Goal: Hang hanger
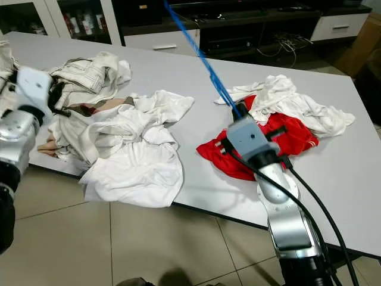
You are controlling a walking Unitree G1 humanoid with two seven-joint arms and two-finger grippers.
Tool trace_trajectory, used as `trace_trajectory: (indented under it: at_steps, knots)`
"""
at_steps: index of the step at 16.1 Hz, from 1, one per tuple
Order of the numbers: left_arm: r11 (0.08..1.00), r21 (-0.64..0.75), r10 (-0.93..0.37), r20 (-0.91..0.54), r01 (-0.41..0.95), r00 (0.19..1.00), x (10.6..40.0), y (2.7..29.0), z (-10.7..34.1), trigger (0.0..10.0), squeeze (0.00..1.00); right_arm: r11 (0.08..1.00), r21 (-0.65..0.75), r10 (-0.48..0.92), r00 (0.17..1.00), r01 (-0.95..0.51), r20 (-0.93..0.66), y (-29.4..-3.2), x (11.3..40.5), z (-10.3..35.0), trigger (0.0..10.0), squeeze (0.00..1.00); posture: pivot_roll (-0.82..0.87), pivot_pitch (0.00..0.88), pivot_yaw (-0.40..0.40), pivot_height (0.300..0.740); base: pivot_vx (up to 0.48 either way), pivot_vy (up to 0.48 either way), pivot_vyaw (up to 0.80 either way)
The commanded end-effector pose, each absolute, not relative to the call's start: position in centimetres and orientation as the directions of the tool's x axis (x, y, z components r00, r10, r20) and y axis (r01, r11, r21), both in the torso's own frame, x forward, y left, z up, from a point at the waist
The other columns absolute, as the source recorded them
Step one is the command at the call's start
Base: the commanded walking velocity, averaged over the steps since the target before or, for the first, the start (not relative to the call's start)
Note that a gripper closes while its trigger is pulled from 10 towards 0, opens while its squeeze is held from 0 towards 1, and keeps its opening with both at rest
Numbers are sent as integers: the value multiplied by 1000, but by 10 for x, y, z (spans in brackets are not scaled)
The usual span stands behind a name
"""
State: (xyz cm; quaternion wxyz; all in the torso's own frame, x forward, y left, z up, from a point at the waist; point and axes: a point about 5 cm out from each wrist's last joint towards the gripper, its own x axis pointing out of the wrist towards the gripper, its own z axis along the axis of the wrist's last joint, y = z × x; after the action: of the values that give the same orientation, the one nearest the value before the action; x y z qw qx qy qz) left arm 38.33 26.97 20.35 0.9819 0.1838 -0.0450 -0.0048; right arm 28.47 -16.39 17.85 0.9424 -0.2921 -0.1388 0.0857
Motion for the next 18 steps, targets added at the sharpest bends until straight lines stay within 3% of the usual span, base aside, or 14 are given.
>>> trace_trajectory:
  at_steps: [1,2,4,5,6,11,15,18]
  knots:
    - [941,336,-82,121,37,989,386,261,211,10000,0,816,-574,242,942,-67,233,-163,284,183,10000,0,-19,0,44,723,0,0,0]
    - [941,332,-109,124,63,986,388,254,211,10000,0,816,-574,242,942,-68,232,-162,284,183,10000,0,-15,0,42,723,0,0,0]
    - [919,318,-273,95,231,957,395,208,200,10000,0,816,-572,256,938,-79,236,-157,288,184,10000,0,-8,0,37,723,0,0,0]
    - [909,318,-305,64,270,950,396,198,195,10000,0,816,-572,258,937,-80,237,-157,288,185,10000,0,-7,0,36,723,0,0,0]
    - [878,354,-329,-41,322,943,397,180,177,10000,0,816,-572,261,935,-81,239,-156,289,186,10000,0,-12,0,37,723,0,0,0]
    - [924,308,-163,-222,228,961,394,182,144,10000,0,817,-574,240,942,-65,235,-162,284,184,10000,0,-37,3,46,723,0,0,0]
    - [907,343,-144,-293,244,945,391,178,132,10000,0,816,-574,243,942,-68,233,-161,284,184,10000,0,-29,5,40,723,0,0,0]
    - [934,267,-121,-384,236,915,387,179,119,10000,0,816,-574,251,939,-74,236,-158,287,185,10000,0,-21,1,36,723,0,0,0]
